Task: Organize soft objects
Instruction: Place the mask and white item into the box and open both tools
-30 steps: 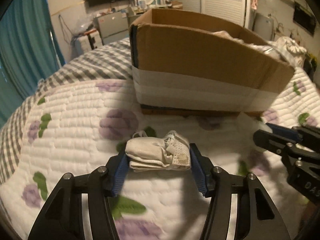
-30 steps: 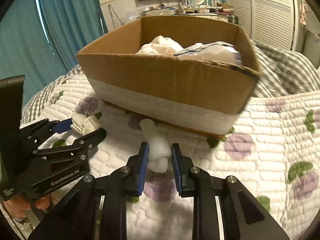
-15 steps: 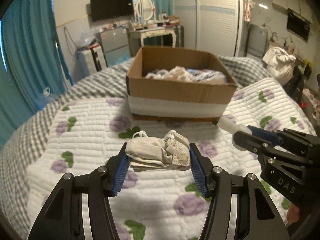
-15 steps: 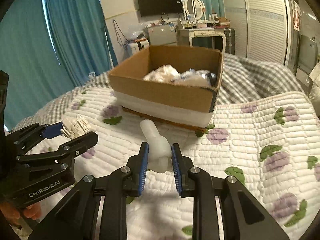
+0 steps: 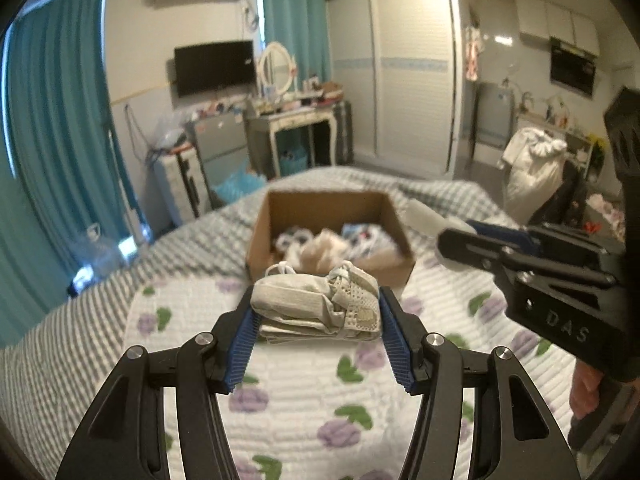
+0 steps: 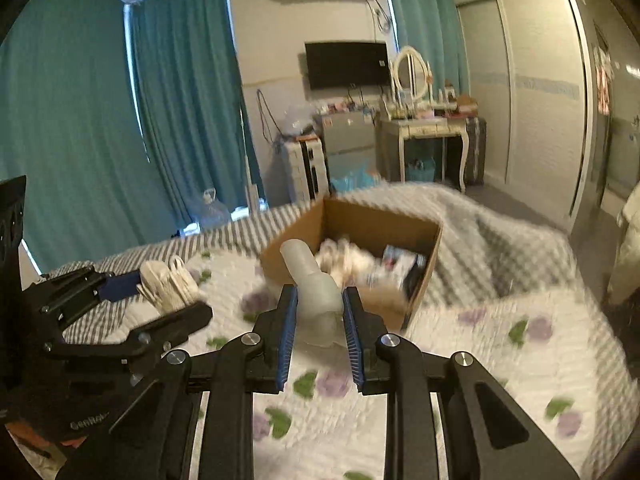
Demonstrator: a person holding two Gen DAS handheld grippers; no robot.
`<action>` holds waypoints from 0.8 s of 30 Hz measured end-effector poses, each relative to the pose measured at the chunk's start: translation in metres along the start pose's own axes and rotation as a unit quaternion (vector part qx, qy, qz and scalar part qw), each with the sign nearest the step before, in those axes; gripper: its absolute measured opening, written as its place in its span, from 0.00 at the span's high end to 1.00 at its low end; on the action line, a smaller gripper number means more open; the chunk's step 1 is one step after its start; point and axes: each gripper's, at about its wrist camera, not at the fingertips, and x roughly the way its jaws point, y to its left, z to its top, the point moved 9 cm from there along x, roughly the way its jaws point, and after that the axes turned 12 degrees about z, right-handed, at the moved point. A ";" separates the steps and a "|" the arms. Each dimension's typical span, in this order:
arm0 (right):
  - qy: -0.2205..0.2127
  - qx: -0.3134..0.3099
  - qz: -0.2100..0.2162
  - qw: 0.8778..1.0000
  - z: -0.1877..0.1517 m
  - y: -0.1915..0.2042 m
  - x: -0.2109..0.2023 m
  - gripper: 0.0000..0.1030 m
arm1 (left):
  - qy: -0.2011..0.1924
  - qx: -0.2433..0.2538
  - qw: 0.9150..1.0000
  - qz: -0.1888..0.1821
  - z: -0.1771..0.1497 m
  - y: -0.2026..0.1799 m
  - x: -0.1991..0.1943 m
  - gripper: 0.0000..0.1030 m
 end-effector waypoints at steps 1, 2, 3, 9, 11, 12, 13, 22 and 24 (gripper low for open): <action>-0.006 -0.006 -0.001 1.000 0.009 -0.002 -0.002 0.78 | -0.008 -0.002 1.000 -0.003 0.008 0.000 0.000 0.46; -0.015 -0.012 -0.003 1.000 0.019 -0.003 -0.004 0.78 | -0.013 -0.004 1.000 -0.007 0.015 -0.001 0.001 0.46; -0.023 -0.019 -0.003 1.000 0.032 -0.006 -0.005 0.78 | -0.017 -0.007 1.000 -0.012 0.023 -0.001 0.004 0.46; -0.042 -0.035 -0.003 0.998 0.080 -0.023 0.011 0.78 | -0.032 -0.005 0.999 -0.005 0.061 -0.002 0.041 0.46; -0.041 -0.046 -0.007 0.998 0.092 -0.028 0.024 0.78 | -0.033 -0.003 0.999 -0.001 0.073 0.000 0.061 0.46; -0.040 -0.050 -0.009 0.998 0.098 -0.033 0.033 0.78 | -0.034 -0.003 0.999 0.003 0.078 0.001 0.073 0.46; -0.038 -0.049 -0.010 0.998 0.103 -0.039 0.044 0.78 | -0.034 -0.002 0.999 0.006 0.082 0.002 0.081 0.46; 0.010 0.009 0.021 1.000 0.109 -0.103 0.153 0.78 | 0.010 -0.009 0.999 0.033 0.087 0.016 0.192 0.46; 0.024 0.017 0.011 1.000 0.100 -0.117 0.178 0.78 | 0.024 -0.003 0.999 0.038 0.077 0.012 0.211 0.46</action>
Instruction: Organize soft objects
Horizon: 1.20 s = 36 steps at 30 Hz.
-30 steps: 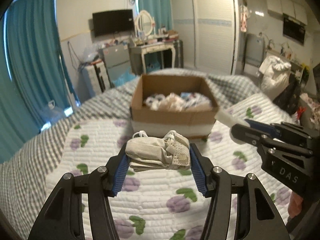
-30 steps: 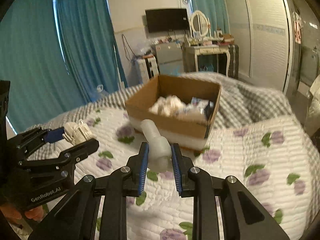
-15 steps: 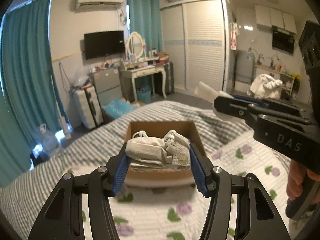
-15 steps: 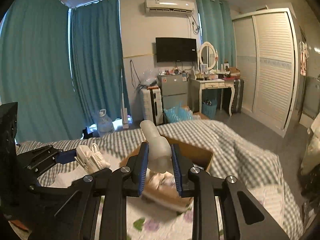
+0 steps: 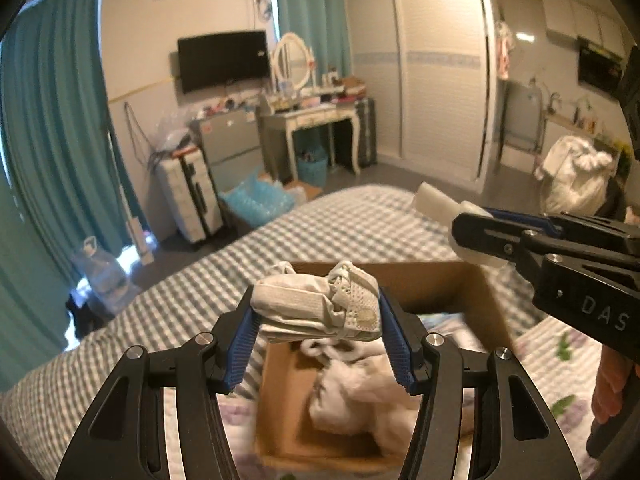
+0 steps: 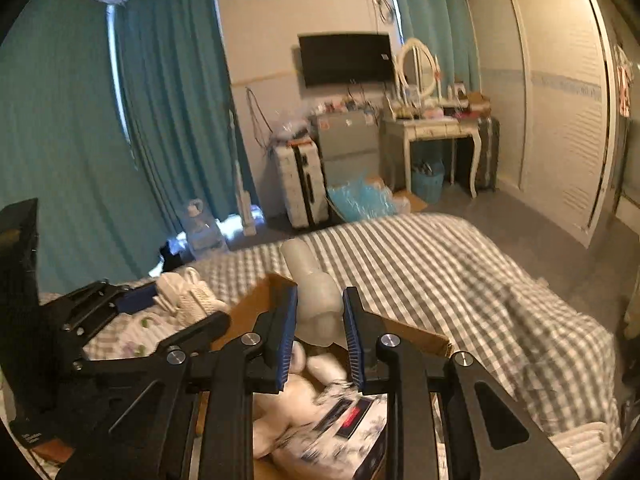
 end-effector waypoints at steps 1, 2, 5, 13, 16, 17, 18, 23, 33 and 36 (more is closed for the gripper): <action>0.010 0.003 -0.005 1.000 -0.005 -0.008 0.013 0.78 | 0.007 0.003 1.000 -0.001 -0.005 -0.002 0.006 0.46; 0.019 0.005 -0.006 1.000 -0.011 -0.013 0.023 0.78 | 0.012 0.008 1.000 -0.002 -0.010 -0.006 0.013 0.46; 0.038 0.019 0.000 0.999 -0.024 -0.026 0.050 0.78 | 0.022 0.026 0.999 -0.005 -0.023 -0.016 0.027 0.46; 0.043 0.047 -0.019 0.998 -0.031 -0.042 0.057 0.49 | 0.018 0.033 0.999 0.017 -0.031 -0.024 0.023 0.26; 0.023 0.050 -0.033 0.998 -0.019 -0.039 0.032 0.49 | 0.017 0.026 0.999 0.028 -0.025 -0.016 0.004 0.25; 0.018 0.050 -0.036 0.998 -0.013 -0.038 0.022 0.49 | 0.015 0.023 0.999 0.030 -0.022 -0.012 -0.001 0.25; 0.013 0.049 -0.040 0.998 -0.006 -0.037 0.010 0.49 | 0.011 0.019 0.999 0.032 -0.017 -0.008 -0.013 0.25; -0.032 0.024 -0.063 0.997 0.034 -0.006 -0.072 0.48 | -0.040 -0.006 0.998 0.038 0.019 0.016 -0.088 0.25; -0.144 -0.049 -0.117 0.981 0.061 0.095 -0.268 0.28 | -0.230 -0.049 0.971 0.038 0.074 0.071 -0.306 0.12; -0.166 -0.053 -0.137 0.975 0.045 0.116 -0.306 0.10 | -0.261 -0.048 0.963 0.040 0.068 0.078 -0.344 0.12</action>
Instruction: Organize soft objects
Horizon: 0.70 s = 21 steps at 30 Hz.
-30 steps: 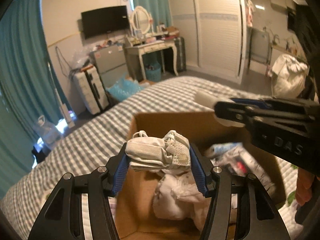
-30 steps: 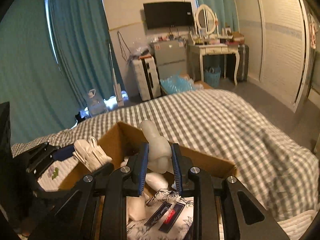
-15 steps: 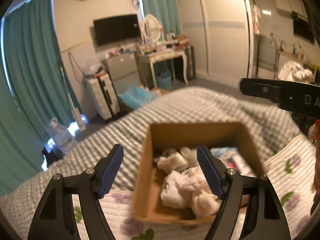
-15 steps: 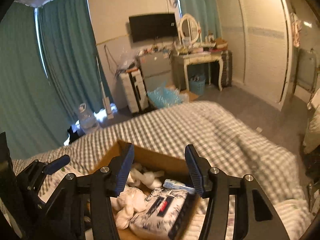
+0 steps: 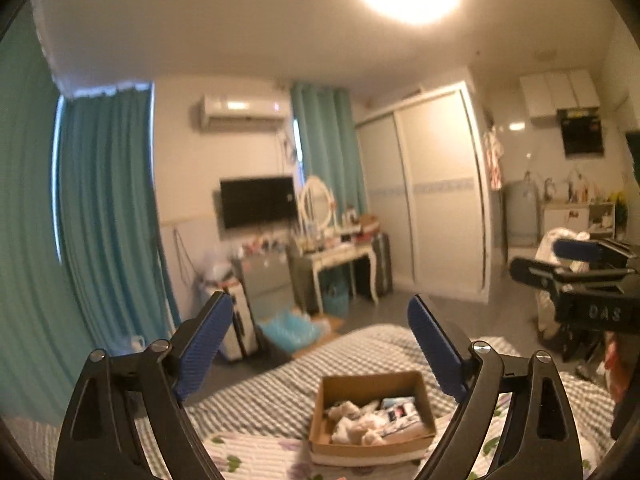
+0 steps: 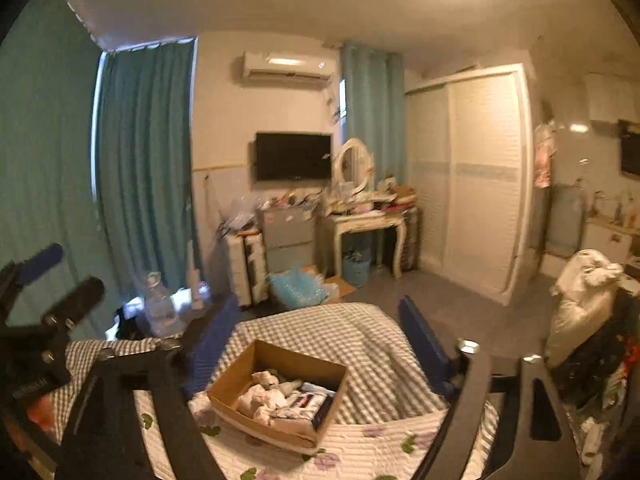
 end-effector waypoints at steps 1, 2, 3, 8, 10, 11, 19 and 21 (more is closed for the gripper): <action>-0.014 -0.006 -0.003 1.000 -0.001 0.006 -0.017 0.07 | -0.011 0.003 1.000 0.001 0.002 0.003 -0.011 0.12; -0.022 -0.007 -0.006 1.000 -0.002 0.011 -0.028 0.00 | -0.019 0.006 1.000 0.005 0.003 0.005 -0.020 0.11; -0.029 -0.007 -0.007 1.000 -0.005 0.015 -0.039 0.00 | -0.025 0.008 1.000 0.008 0.003 0.008 -0.028 0.10; -0.037 0.007 0.005 0.999 -0.029 0.032 -0.056 0.00 | -0.016 -0.004 1.000 -0.002 -0.020 0.009 -0.035 0.07; -0.038 0.014 0.012 0.999 -0.047 0.035 -0.053 0.00 | -0.003 -0.011 1.000 -0.009 -0.036 0.008 -0.027 0.06; -0.037 0.017 0.012 0.999 -0.056 0.037 -0.048 0.00 | 0.001 -0.013 1.000 -0.011 -0.044 0.007 -0.027 0.06; -0.032 0.039 0.007 0.999 -0.135 0.038 0.023 0.00 | 0.078 -0.021 0.997 0.004 -0.147 0.007 0.030 0.06; -0.022 0.057 0.008 0.998 -0.161 0.032 0.042 0.00 | 0.095 -0.009 0.995 0.004 -0.174 0.004 0.042 0.06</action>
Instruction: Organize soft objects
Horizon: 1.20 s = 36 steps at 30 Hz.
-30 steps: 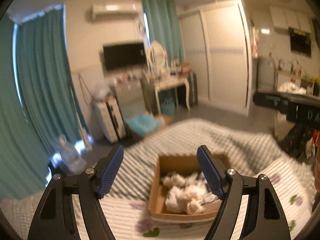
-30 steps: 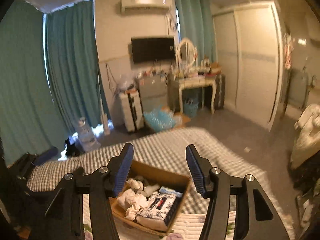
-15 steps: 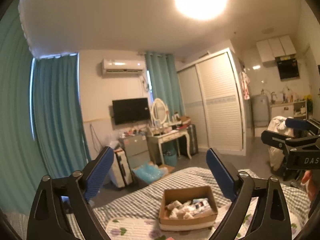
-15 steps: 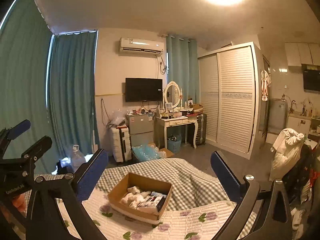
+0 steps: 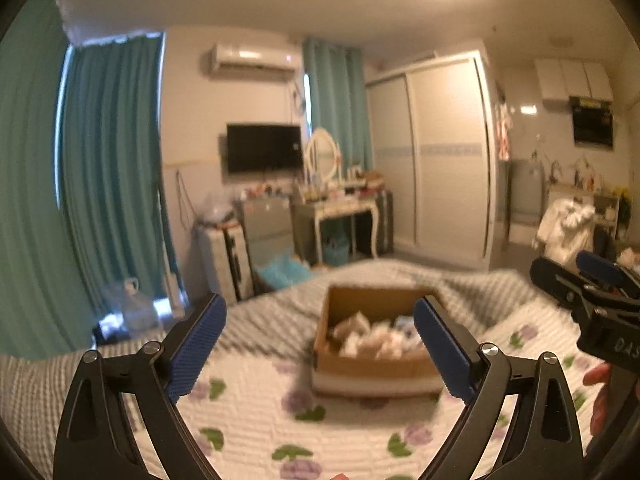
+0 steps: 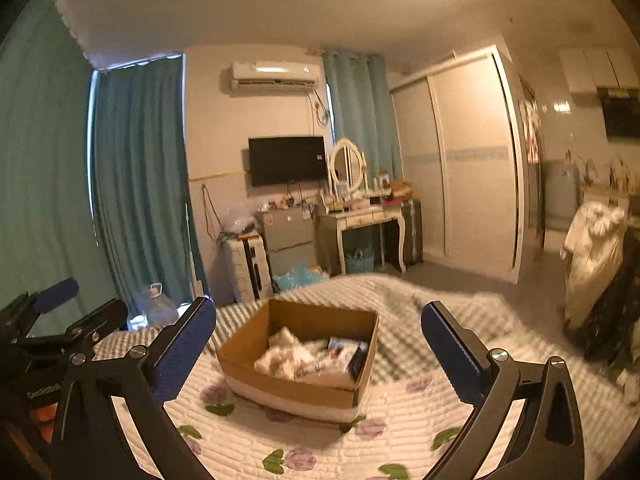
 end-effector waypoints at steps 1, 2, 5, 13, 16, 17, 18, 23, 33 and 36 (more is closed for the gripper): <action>0.011 0.015 0.002 1.000 -0.014 -0.005 0.009 0.00 | 0.004 0.005 1.000 0.004 -0.008 -0.001 0.005 0.06; 0.021 0.023 0.004 1.000 -0.024 -0.008 0.016 0.00 | 0.007 0.010 1.000 0.008 -0.016 -0.001 0.010 0.06; 0.043 0.014 -0.009 0.999 -0.048 -0.014 0.030 0.00 | 0.021 0.014 1.000 0.009 -0.032 -0.004 0.021 0.06; 0.063 0.022 -0.023 0.998 -0.063 -0.023 0.041 0.00 | 0.022 0.032 0.999 0.021 -0.041 -0.005 0.021 0.06; 0.061 0.019 -0.023 0.998 -0.064 -0.021 0.040 0.00 | 0.026 0.029 0.999 0.020 -0.043 -0.004 0.023 0.06; 0.061 0.018 -0.024 0.998 -0.066 -0.020 0.040 0.00 | 0.026 0.029 0.999 0.021 -0.043 -0.004 0.023 0.06; 0.060 0.017 -0.024 0.998 -0.066 -0.020 0.040 0.00 | 0.027 0.028 0.999 0.020 -0.044 -0.004 0.023 0.06; 0.060 0.023 -0.028 0.998 -0.067 -0.022 0.038 0.00 | 0.030 0.028 0.999 0.019 -0.046 -0.003 0.023 0.06; 0.061 0.012 -0.028 0.998 -0.069 -0.017 0.038 0.00 | 0.037 0.026 0.999 0.006 -0.052 -0.011 0.024 0.06; 0.062 0.011 -0.029 0.998 -0.069 -0.017 0.038 0.00 | 0.038 0.026 0.999 0.005 -0.052 -0.011 0.024 0.06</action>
